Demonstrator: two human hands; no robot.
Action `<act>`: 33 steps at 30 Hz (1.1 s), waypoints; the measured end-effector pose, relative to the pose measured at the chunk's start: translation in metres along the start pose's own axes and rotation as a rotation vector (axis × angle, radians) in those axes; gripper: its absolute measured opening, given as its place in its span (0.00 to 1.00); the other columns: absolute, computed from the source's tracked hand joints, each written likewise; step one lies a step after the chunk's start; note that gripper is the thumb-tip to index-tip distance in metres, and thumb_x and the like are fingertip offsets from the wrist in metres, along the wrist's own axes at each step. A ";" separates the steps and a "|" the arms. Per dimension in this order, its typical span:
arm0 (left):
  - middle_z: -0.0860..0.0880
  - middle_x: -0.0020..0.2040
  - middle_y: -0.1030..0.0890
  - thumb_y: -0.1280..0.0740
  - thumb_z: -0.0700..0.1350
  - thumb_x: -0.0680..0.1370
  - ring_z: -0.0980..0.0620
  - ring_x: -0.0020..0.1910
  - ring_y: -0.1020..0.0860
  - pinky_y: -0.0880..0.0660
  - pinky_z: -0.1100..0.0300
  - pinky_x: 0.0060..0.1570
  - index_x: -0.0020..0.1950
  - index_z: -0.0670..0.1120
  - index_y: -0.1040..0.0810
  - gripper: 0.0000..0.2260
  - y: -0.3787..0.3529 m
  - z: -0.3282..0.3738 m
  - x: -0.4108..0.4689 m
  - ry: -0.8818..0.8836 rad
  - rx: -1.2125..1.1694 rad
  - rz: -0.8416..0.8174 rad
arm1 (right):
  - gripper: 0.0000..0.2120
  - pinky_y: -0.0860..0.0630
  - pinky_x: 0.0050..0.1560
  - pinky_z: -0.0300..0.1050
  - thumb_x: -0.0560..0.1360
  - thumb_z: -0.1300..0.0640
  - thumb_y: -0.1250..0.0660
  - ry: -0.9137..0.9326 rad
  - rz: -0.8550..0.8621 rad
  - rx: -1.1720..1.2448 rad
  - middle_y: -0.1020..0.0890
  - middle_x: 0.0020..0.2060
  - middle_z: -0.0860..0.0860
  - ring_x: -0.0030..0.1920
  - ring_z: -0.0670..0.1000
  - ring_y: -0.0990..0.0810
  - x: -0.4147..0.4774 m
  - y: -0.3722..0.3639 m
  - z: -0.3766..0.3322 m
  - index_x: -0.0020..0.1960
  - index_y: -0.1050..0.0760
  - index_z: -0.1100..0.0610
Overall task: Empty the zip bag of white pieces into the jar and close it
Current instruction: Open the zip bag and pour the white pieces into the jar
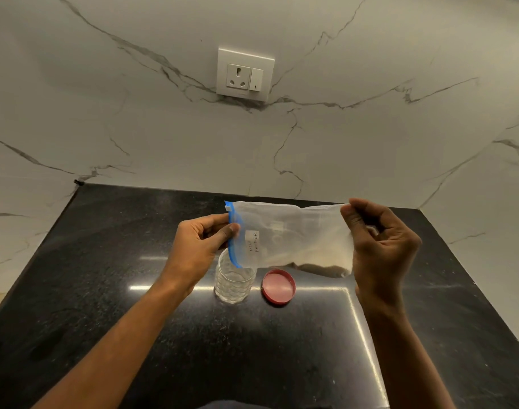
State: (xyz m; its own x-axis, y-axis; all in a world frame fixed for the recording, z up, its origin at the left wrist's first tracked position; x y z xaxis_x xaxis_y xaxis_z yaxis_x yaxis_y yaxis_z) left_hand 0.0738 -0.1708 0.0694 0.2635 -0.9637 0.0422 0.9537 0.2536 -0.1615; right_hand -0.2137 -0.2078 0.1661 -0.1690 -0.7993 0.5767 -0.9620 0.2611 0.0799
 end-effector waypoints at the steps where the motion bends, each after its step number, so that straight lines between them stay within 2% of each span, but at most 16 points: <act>1: 0.53 0.53 0.10 0.26 0.44 0.76 0.53 0.53 0.12 0.16 0.64 0.47 0.62 0.47 0.16 0.14 0.000 0.000 0.000 -0.004 0.003 -0.002 | 0.10 0.20 0.42 0.31 0.77 0.59 0.24 0.006 0.000 0.001 0.13 0.43 0.40 0.42 0.43 0.15 0.001 0.000 -0.002 0.52 0.16 0.45; 6: 0.50 0.54 0.11 0.28 0.41 0.78 0.52 0.54 0.12 0.15 0.63 0.48 0.64 0.43 0.16 0.14 0.004 -0.002 -0.001 -0.011 0.021 0.015 | 0.10 0.19 0.43 0.33 0.77 0.59 0.23 0.017 -0.025 0.002 0.12 0.44 0.41 0.42 0.44 0.15 0.003 -0.004 -0.007 0.53 0.16 0.46; 13: 0.49 0.57 0.12 0.28 0.39 0.80 0.52 0.56 0.13 0.15 0.61 0.50 0.66 0.43 0.17 0.14 0.006 -0.005 0.000 -0.014 0.034 0.019 | 0.08 0.19 0.47 0.34 0.76 0.62 0.24 -0.028 -0.110 0.003 0.12 0.44 0.41 0.45 0.45 0.14 0.001 -0.008 -0.004 0.54 0.15 0.54; 18: 0.51 0.56 0.11 0.28 0.41 0.79 0.53 0.56 0.13 0.15 0.61 0.50 0.65 0.45 0.17 0.15 0.003 -0.006 -0.002 -0.020 0.026 0.004 | 0.09 0.19 0.46 0.33 0.76 0.61 0.24 -0.021 -0.109 0.001 0.12 0.44 0.41 0.44 0.45 0.14 0.003 -0.008 -0.010 0.53 0.16 0.50; 22: 0.53 0.55 0.11 0.27 0.40 0.79 0.54 0.55 0.12 0.16 0.63 0.50 0.66 0.44 0.17 0.15 0.003 -0.009 -0.003 -0.020 0.028 -0.005 | 0.08 0.19 0.46 0.34 0.76 0.61 0.24 -0.014 -0.114 -0.013 0.12 0.44 0.44 0.45 0.45 0.14 0.004 -0.011 -0.012 0.55 0.16 0.54; 27: 0.55 0.54 0.11 0.26 0.43 0.77 0.54 0.54 0.12 0.16 0.64 0.49 0.61 0.51 0.16 0.12 0.005 -0.007 -0.004 -0.023 0.020 -0.003 | 0.09 0.19 0.46 0.34 0.76 0.60 0.24 -0.040 -0.103 -0.016 0.12 0.44 0.45 0.45 0.45 0.14 0.007 -0.010 -0.007 0.55 0.16 0.54; 33: 0.54 0.54 0.11 0.27 0.40 0.79 0.54 0.55 0.12 0.16 0.64 0.49 0.62 0.49 0.16 0.12 0.002 -0.007 -0.002 -0.012 0.027 -0.001 | 0.08 0.18 0.46 0.34 0.76 0.60 0.23 -0.009 -0.115 -0.046 0.12 0.44 0.46 0.45 0.46 0.14 0.009 -0.010 -0.010 0.55 0.16 0.53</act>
State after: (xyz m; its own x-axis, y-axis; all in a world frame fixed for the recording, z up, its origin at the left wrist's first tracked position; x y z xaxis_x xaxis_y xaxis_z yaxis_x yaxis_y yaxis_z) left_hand 0.0744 -0.1685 0.0623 0.2641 -0.9630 0.0539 0.9574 0.2550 -0.1351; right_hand -0.2038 -0.2127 0.1785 -0.0607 -0.8303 0.5539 -0.9643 0.1921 0.1823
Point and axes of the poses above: each hand's wrist, its own x-axis towards the middle knuckle, its own y-axis out of the back of the hand, z = x × y, the point moved 6 cm from there along x, towards the middle knuckle
